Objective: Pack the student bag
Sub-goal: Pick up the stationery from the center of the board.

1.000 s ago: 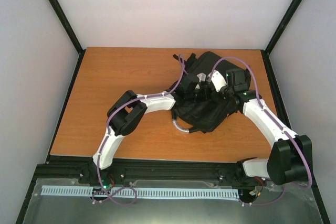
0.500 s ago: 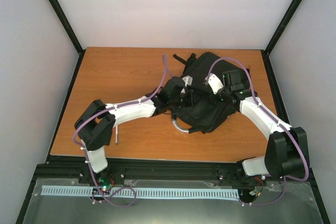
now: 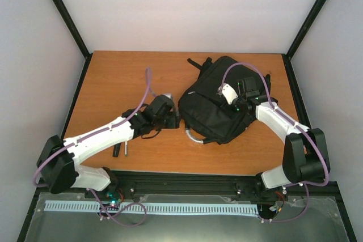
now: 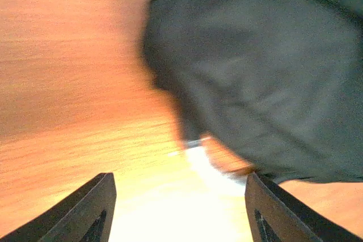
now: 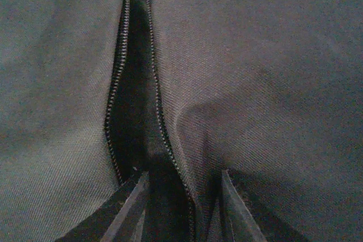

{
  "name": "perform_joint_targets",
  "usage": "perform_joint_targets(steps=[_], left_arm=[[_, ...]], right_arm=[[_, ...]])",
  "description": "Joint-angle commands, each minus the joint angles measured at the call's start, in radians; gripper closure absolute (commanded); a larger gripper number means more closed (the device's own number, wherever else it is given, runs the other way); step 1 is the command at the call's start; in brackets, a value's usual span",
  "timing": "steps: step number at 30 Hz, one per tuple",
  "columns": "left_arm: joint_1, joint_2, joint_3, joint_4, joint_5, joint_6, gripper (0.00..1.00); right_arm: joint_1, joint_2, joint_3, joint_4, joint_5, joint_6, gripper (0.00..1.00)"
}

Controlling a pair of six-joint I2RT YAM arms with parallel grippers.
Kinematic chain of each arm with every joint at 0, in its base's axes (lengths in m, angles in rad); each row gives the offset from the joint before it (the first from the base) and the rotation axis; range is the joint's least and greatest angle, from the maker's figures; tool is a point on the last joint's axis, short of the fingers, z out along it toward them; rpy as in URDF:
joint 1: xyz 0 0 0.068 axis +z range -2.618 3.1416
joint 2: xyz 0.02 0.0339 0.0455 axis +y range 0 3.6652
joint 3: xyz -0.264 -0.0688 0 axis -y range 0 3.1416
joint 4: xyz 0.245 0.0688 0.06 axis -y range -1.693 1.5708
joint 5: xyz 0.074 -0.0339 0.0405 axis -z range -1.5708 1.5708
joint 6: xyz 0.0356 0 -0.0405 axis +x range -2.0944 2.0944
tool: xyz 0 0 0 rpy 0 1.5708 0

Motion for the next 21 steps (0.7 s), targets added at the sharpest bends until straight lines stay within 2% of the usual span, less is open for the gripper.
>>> perform_joint_targets(steps=[1, 9, 18, 21], left_arm=[[0.035, -0.079, -0.104, -0.216, -0.176, -0.012, 0.33], [0.095, -0.18, -0.24, -0.325, -0.248, -0.061, 0.26], [0.137, -0.167, -0.265, -0.391, -0.339, -0.159, 0.2], [0.175, -0.176, -0.3, -0.383, -0.345, -0.191, 0.12]], right_arm=[[0.009, -0.001, 0.025, -0.012, -0.06, 0.006, 0.62], [0.009, -0.079, 0.019, -0.005, -0.05, 0.02, 0.55], [0.008, -0.084, 0.017, -0.006, -0.047, 0.016, 0.53], [0.008, -0.088, 0.016, -0.005, -0.045, 0.013, 0.53]])
